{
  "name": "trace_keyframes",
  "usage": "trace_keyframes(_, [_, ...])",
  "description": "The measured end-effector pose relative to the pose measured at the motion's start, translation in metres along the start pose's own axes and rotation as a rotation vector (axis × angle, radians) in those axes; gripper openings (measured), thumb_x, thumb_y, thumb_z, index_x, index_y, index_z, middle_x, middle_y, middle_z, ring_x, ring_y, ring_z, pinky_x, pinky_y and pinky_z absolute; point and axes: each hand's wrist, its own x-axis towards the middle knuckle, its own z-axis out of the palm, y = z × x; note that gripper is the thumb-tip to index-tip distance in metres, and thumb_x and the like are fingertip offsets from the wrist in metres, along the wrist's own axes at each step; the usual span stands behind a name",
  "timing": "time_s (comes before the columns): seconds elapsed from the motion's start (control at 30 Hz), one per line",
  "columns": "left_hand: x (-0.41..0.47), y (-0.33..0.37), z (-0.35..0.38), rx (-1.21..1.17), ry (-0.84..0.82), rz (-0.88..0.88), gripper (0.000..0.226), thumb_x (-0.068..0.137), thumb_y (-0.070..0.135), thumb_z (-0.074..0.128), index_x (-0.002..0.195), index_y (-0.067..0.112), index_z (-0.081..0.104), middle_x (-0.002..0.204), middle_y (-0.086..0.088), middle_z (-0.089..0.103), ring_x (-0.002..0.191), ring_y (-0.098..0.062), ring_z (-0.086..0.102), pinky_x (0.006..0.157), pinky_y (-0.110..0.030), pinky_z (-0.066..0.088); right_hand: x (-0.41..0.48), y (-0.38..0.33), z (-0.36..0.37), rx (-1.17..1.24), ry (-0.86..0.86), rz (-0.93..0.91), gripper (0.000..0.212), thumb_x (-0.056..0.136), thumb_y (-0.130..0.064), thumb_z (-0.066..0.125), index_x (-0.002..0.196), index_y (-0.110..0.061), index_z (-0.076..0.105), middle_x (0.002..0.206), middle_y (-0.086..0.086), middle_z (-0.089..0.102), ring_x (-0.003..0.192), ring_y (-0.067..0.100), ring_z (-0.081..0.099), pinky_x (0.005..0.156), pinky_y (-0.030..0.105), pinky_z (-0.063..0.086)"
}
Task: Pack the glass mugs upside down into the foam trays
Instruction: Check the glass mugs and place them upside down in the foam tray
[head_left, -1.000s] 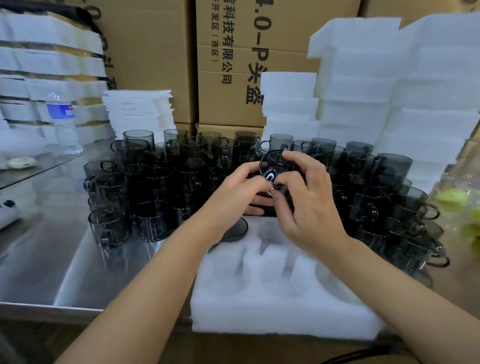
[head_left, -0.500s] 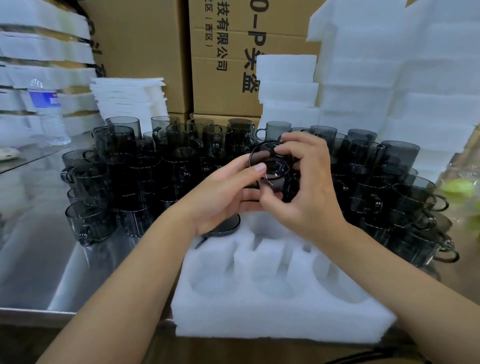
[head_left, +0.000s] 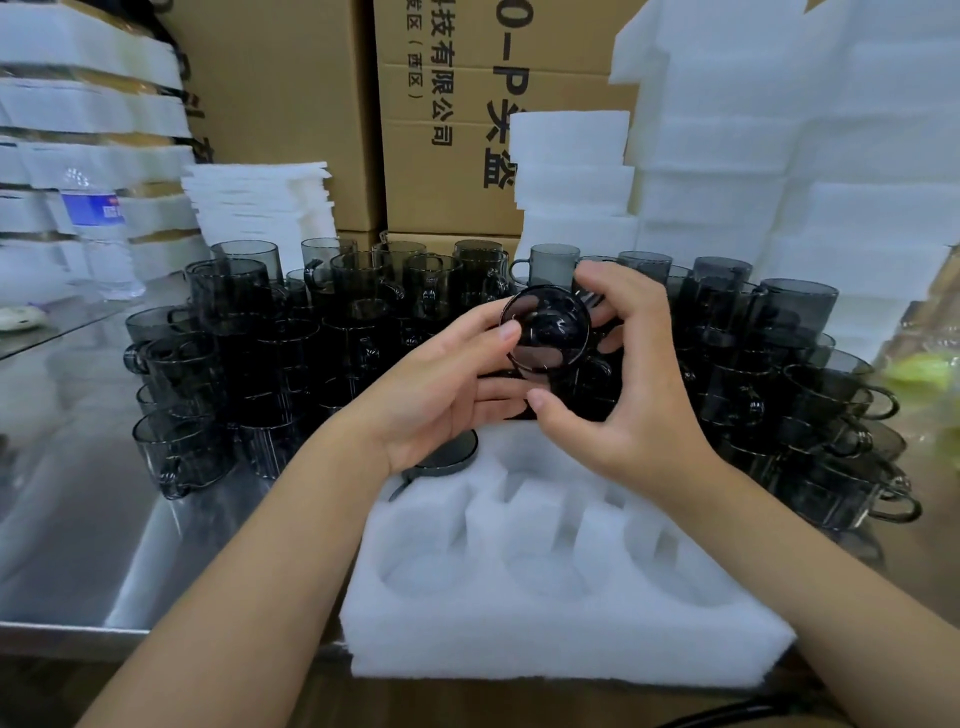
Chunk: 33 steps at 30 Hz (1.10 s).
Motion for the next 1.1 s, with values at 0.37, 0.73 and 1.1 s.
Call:
trace_keyframes(0.37, [0.000, -0.001, -0.007, 0.010, -0.008, 0.013, 0.050, 0.083, 0.030, 0.063, 0.130, 0.043, 0.052, 0.115, 0.001, 0.070, 0.090, -0.013, 0.067, 0.082, -0.023, 0.053, -0.001, 0.009, 0.006, -0.033, -0.010, 0.066, 0.067, 0.067, -0.010, 0.074, 0.127, -0.008, 0.043, 0.127, 0.003, 0.035, 0.114, 0.013, 0.040, 0.088, 0.013, 0.036])
trace_keyframes(0.73, [0.001, 0.000, -0.003, -0.088, 0.294, -0.032, 0.022, 0.086, 0.042, 0.060, 0.096, 0.023, 0.059, 0.079, 0.001, 0.071, 0.065, -0.006, 0.062, 0.060, -0.018, 0.053, -0.002, 0.005, 0.001, 0.062, 0.025, 0.147, 0.025, 0.087, -0.033, 0.050, 0.111, -0.026, 0.052, 0.111, -0.011, 0.046, 0.081, 0.001, 0.045, 0.074, 0.013, 0.037])
trace_keyframes(1.1, [0.001, 0.001, 0.009, 0.065, 0.247, 0.005, 0.034, 0.075, 0.044, 0.061, 0.080, 0.012, 0.071, 0.082, -0.007, 0.074, 0.068, -0.012, 0.068, 0.059, -0.020, 0.053, -0.006, 0.001, -0.006, 0.252, -0.320, 0.260, 0.069, 0.068, -0.027, 0.059, 0.134, -0.037, 0.039, 0.124, -0.014, 0.053, 0.097, 0.013, 0.054, 0.075, 0.020, 0.044])
